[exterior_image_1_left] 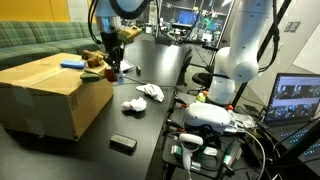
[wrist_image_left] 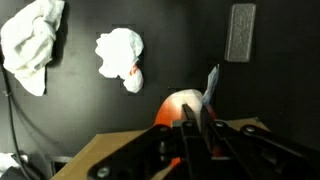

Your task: Pick up all the objects from the box and put them on the table, then pick up all the the objects on the table and put them on the box

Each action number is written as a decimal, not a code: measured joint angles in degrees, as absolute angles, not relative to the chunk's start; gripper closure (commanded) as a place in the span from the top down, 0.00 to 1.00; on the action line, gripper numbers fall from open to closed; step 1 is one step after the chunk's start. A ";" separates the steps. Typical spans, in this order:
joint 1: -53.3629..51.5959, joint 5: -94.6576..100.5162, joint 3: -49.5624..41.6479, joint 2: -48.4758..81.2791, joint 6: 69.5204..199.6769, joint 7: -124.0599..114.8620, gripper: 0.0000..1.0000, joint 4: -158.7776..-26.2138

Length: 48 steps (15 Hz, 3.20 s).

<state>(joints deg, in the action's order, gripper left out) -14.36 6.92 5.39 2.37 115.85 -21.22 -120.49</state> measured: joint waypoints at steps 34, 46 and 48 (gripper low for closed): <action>-18.13 3.06 8.96 23.77 143.32 -18.56 1.00 -131.40; -18.73 -5.98 14.09 25.50 147.93 -15.59 1.00 -135.54; -18.71 -7.52 15.07 26.76 150.78 -14.07 1.00 -135.93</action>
<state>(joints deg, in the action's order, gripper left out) -18.71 -7.52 15.07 26.76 150.78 -14.07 -135.93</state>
